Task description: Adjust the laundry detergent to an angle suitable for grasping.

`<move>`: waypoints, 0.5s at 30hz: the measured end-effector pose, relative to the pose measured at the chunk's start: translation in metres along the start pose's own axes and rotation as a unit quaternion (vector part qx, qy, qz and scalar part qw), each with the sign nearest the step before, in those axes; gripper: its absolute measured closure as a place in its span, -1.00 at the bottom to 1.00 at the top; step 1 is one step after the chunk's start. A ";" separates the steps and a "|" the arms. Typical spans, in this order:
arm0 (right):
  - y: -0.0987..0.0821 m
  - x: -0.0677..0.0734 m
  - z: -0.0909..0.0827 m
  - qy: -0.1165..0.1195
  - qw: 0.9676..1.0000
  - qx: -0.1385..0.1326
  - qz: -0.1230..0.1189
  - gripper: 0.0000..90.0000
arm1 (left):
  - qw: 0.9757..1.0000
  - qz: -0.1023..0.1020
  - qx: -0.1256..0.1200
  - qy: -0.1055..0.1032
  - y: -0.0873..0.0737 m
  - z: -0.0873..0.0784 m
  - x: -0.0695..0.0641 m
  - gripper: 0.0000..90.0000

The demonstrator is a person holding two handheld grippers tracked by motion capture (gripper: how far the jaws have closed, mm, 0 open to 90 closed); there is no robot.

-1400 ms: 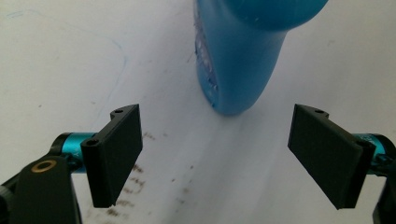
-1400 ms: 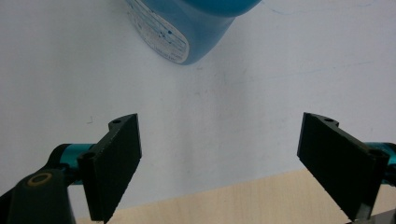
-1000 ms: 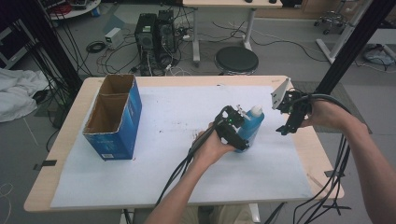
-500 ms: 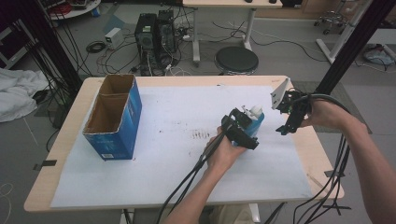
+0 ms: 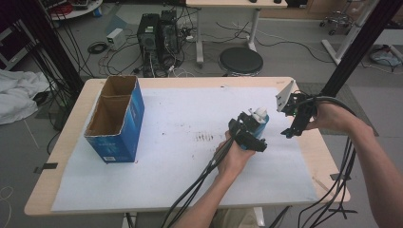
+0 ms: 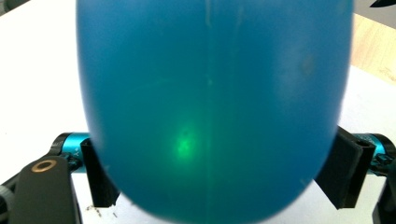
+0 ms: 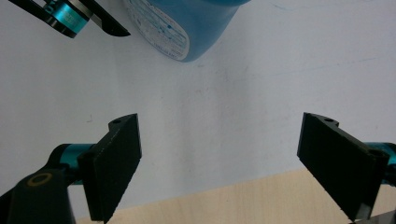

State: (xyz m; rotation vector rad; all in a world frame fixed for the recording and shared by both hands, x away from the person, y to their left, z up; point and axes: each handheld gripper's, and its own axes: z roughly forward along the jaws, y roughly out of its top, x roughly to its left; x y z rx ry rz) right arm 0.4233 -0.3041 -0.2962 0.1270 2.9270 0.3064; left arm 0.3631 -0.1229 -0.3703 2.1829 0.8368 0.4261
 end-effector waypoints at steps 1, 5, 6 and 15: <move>0.000 0.000 0.000 0.000 1.000 0.001 0.001 -0.71 | 1.000 -0.006 -0.002 0.001 0.000 0.001 -0.001 -0.60; 0.000 0.001 -0.001 0.000 1.000 0.002 0.003 -0.71 | 1.000 -0.012 -0.001 0.001 -0.001 0.004 -0.001 -0.59; 0.000 0.001 -0.001 0.000 1.000 0.002 0.002 -0.71 | 1.000 -0.014 -0.002 0.004 -0.001 0.004 0.000 -0.57; -0.002 0.001 0.001 0.002 1.000 0.003 0.002 -0.71 | 1.000 -0.020 -0.007 0.001 -0.002 0.005 0.001 -0.47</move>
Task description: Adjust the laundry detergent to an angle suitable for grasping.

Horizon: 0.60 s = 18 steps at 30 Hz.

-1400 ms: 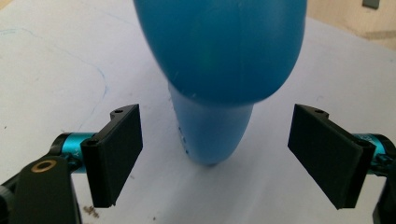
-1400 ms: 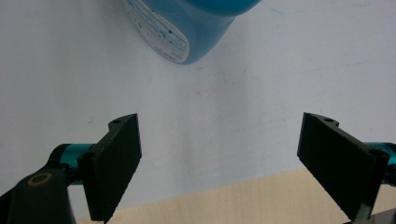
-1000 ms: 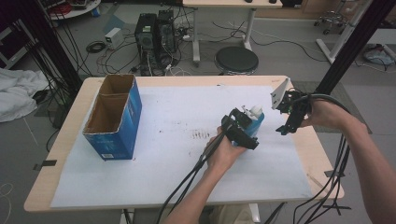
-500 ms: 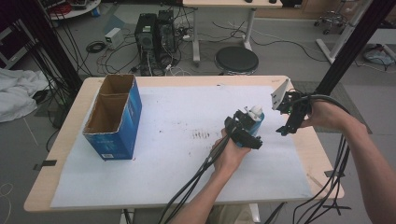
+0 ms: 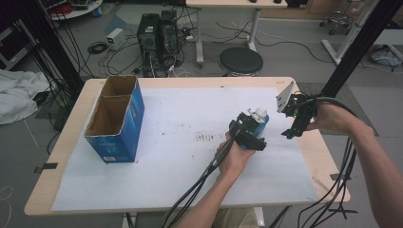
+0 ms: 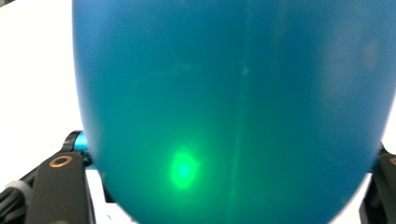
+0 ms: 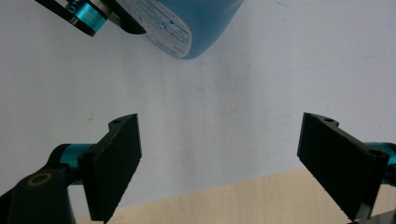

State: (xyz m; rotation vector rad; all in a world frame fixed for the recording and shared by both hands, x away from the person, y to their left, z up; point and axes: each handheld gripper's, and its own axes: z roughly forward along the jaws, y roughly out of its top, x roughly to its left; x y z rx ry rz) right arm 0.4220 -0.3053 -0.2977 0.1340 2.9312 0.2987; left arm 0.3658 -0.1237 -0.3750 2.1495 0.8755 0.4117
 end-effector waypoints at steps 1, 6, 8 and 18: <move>0.000 0.000 0.000 0.000 1.000 -0.001 -0.001 -0.71 | 1.000 0.000 -0.001 -0.001 0.000 0.000 0.000 -0.44; 0.000 0.000 0.000 -0.001 1.000 -0.001 -0.001 -0.71 | 1.000 -0.001 -0.004 -0.002 0.000 0.000 0.000 -0.39; 0.000 0.000 0.000 -0.001 1.000 0.000 0.000 -0.71 | 1.000 -0.001 -0.005 -0.002 0.000 0.000 0.000 -0.38; 0.000 0.000 0.000 -0.001 1.000 0.000 -0.001 -0.71 | 1.000 -0.005 -0.011 -0.001 -0.001 0.002 0.000 -0.28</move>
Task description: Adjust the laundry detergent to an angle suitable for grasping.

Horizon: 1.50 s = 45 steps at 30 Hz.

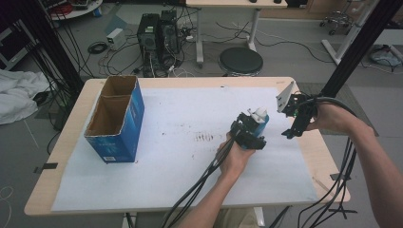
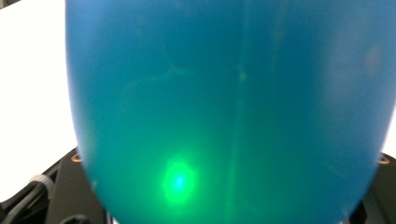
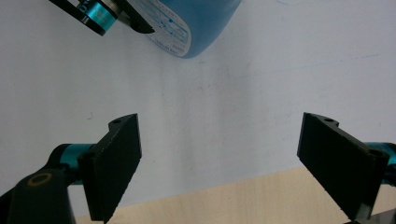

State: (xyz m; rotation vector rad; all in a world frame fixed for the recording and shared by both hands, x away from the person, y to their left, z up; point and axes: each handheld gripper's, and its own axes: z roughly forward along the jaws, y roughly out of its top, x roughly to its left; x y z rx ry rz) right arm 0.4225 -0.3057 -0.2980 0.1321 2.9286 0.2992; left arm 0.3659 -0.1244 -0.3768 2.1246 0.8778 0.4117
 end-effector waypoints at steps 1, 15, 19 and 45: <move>0.000 0.000 0.000 0.000 1.000 0.001 0.002 -0.71 | 1.000 0.000 0.001 -0.001 0.000 0.000 0.000 -0.28; 0.000 0.000 0.000 -0.001 1.000 0.000 0.001 -0.71 | 1.000 0.000 -0.008 0.005 -0.001 0.000 0.002 -0.04; 0.000 0.000 0.000 -0.001 1.000 0.001 0.002 -0.71 | 1.000 0.006 -0.010 0.009 -0.002 0.001 0.001 -0.02; 0.004 0.000 0.000 -0.002 1.000 -0.002 0.001 -0.71 | 0.996 0.063 -0.013 -0.057 -0.013 -0.037 0.053 0.02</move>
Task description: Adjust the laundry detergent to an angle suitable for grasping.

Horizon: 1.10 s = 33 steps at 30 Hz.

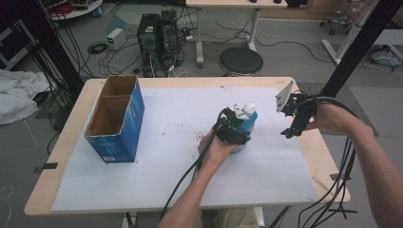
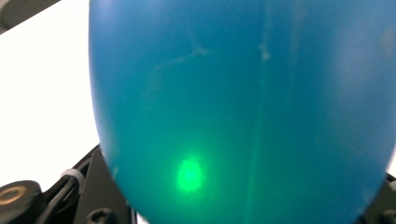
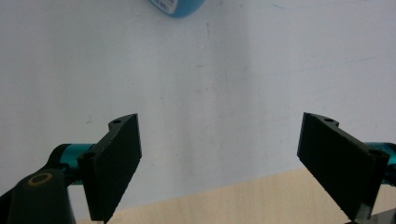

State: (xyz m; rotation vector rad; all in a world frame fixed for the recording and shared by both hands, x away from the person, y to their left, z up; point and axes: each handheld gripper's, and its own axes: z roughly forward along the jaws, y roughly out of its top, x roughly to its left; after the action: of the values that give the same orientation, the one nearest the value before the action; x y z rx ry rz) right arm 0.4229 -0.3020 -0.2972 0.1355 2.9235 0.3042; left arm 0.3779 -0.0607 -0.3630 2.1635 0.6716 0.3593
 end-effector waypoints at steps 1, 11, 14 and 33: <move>0.001 0.000 0.000 0.000 1.000 0.002 -0.004 -0.71 | 1.000 0.010 -0.002 -0.008 -0.002 -0.005 0.003 0.02; 0.008 0.001 0.002 0.000 1.000 0.002 -0.005 -0.71 | 0.994 0.064 0.002 -0.085 -0.033 -0.047 0.046 0.02; 0.011 0.002 0.003 0.000 1.000 0.002 -0.009 -0.71 | 0.991 0.082 0.000 -0.110 -0.042 -0.054 0.056 0.01; 0.014 0.005 0.002 -0.003 1.000 0.009 -0.011 -0.71 | 0.974 0.131 -0.008 -0.182 -0.065 -0.055 0.077 0.00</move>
State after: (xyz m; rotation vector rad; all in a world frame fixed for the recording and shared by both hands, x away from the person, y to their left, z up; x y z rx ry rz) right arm 0.4191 -0.2871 -0.2975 0.1066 2.9210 0.2745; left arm 0.3930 0.0518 -0.3782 2.2266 0.1769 0.0967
